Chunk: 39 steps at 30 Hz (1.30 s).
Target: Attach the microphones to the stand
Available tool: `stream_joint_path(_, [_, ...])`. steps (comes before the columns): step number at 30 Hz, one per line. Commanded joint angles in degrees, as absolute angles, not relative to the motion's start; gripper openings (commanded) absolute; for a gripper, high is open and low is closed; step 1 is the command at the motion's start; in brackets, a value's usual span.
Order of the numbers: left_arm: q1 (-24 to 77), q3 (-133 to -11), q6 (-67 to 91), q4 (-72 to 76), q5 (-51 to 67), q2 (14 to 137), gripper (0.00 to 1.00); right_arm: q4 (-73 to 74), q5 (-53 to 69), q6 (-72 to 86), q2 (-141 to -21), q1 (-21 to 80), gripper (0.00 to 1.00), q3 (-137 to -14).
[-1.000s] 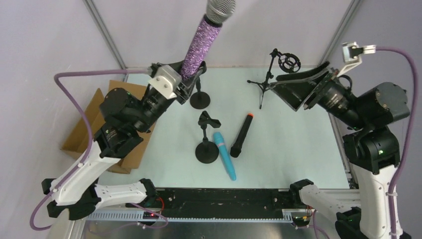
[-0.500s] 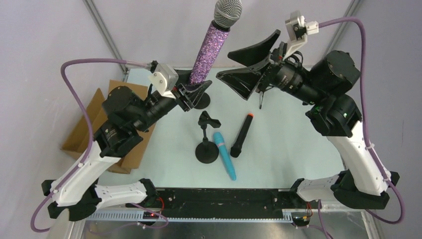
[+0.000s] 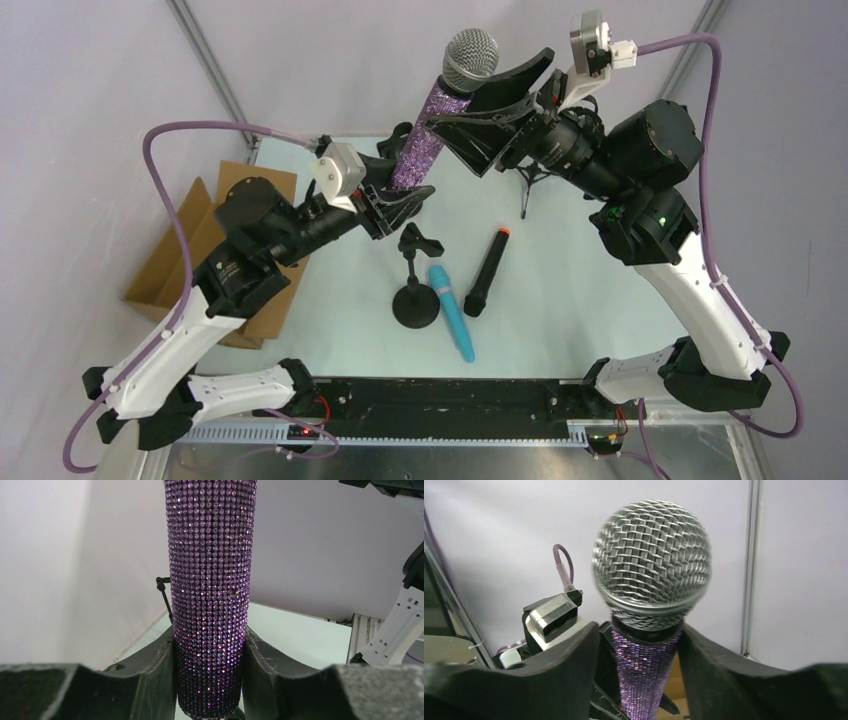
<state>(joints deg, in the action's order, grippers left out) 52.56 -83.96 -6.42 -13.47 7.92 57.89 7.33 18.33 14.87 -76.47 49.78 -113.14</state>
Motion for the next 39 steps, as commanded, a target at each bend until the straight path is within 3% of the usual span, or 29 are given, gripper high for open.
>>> stream_joint_path(1, [51.3, -84.1, -4.9, -10.0, 10.3, 56.6, 0.00, 3.5, 20.1, 16.2, -77.0, 50.0, 0.57, -113.0])
stream_joint_path(4, [51.0, -84.3, -5.2, -10.1, 11.3, 56.7, 0.01, 3.5, 20.1, 16.5, -76.5, 50.0, 0.50, -111.3])
stream_joint_path(6, [50.9, -84.3, -5.7, -10.0, 12.1, 56.5, 0.07, 2.8, 19.8, 16.8, -75.8, 50.0, 0.42, -109.6])
stream_joint_path(8, [50.9, -83.9, -6.0, -10.1, 12.7, 56.2, 0.49, 2.4, 19.1, 16.5, -75.0, 49.9, 0.32, -108.2])
stream_joint_path(9, [50.8, -83.2, -6.5, -10.1, 12.8, 55.6, 0.84, 2.5, 18.7, 16.3, -74.7, 49.9, 0.26, -107.8])
stream_joint_path(11, [50.7, -81.7, -7.4, -10.5, 11.5, 54.3, 0.98, 3.2, 17.4, 15.0, -73.4, 49.9, 0.25, -106.1])
stream_joint_path(18, [41.8, -74.3, -5.3, -15.6, 17.0, 48.9, 1.00, 6.0, 10.6, 8.2, -64.5, 48.7, 0.22, -93.3])
stream_joint_path(24, [29.3, -64.6, -15.2, -18.0, 33.6, 48.0, 1.00, 5.5, 4.2, 8.0, -56.8, 47.5, 0.20, -82.4])
stream_joint_path(32, [22.5, -74.4, -28.6, -31.8, 56.3, 60.7, 1.00, 8.2, -2.6, 7.7, -50.7, 47.5, 0.19, -76.5])
stream_joint_path(39, [22.5, -77.6, -39.8, -44.4, 62.4, 64.9, 1.00, 9.3, -2.8, 8.3, -50.1, 47.0, 0.18, -75.2])
